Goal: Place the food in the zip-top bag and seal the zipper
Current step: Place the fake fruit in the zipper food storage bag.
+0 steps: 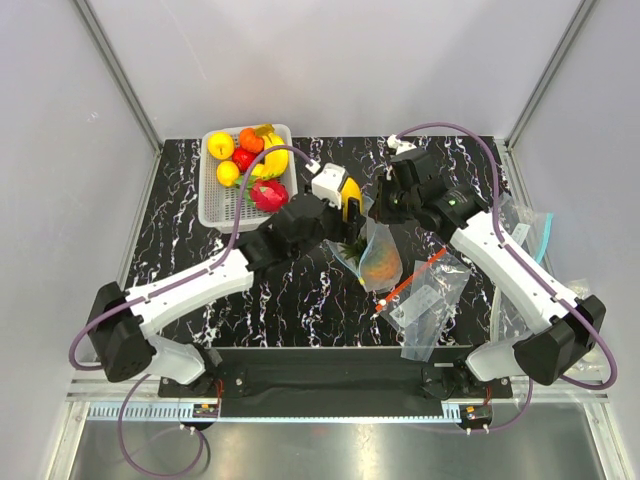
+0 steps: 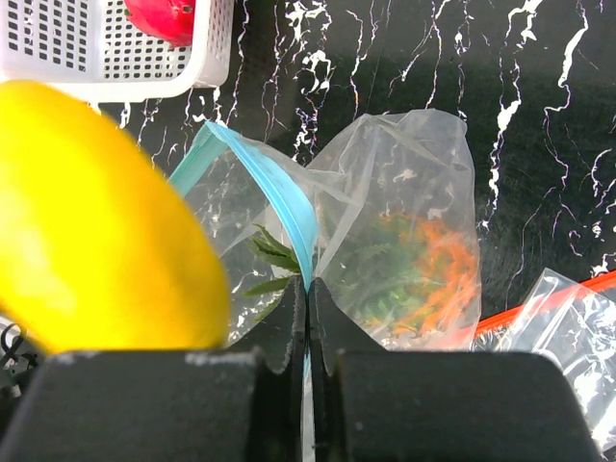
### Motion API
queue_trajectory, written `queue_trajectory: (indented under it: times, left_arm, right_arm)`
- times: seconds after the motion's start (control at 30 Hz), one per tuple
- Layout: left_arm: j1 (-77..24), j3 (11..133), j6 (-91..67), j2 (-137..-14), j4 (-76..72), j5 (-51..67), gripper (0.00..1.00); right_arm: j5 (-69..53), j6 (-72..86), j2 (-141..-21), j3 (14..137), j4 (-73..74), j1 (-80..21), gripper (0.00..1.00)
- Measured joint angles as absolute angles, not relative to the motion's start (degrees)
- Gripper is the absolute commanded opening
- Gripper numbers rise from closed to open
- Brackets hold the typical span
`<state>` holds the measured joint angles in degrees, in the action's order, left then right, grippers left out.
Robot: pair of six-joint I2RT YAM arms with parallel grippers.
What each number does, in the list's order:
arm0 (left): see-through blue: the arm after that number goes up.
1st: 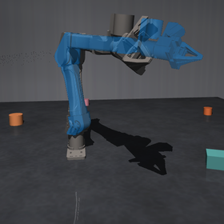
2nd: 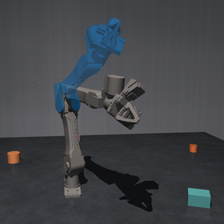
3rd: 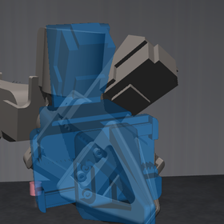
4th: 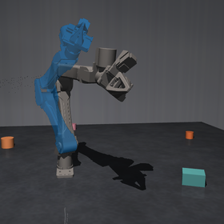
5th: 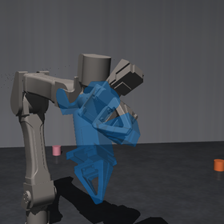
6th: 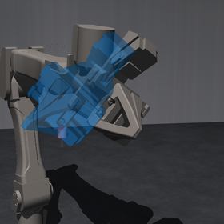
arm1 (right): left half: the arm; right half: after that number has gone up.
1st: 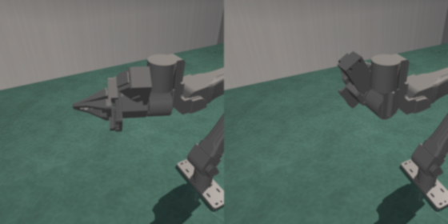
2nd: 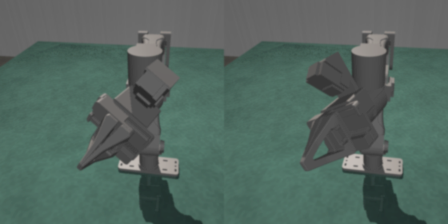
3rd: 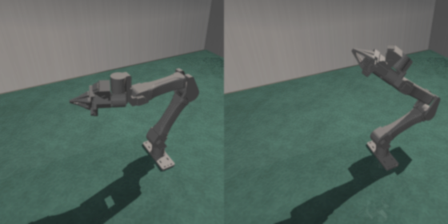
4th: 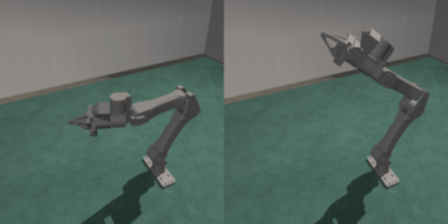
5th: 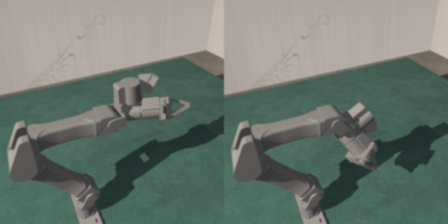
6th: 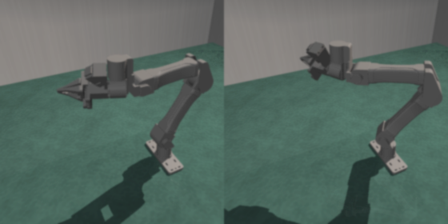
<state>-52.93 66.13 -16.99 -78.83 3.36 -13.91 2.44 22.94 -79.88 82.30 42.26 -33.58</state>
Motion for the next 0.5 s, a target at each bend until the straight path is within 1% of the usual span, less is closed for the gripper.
queue_trajectory:
  times: [0.23,0.5]
  left_arm:
    - [-54.5,66.1,-14.9,-81.7,-0.7,-17.8,0.53]
    - [-56.1,66.1,-16.8,-82.0,0.7,-15.9,0.53]
  right_arm:
    - [2.7,22.9,-79.9,83.0,43.2,-33.6,0.0]
    - [5.4,22.9,-79.9,83.2,43.8,-33.6,0.0]
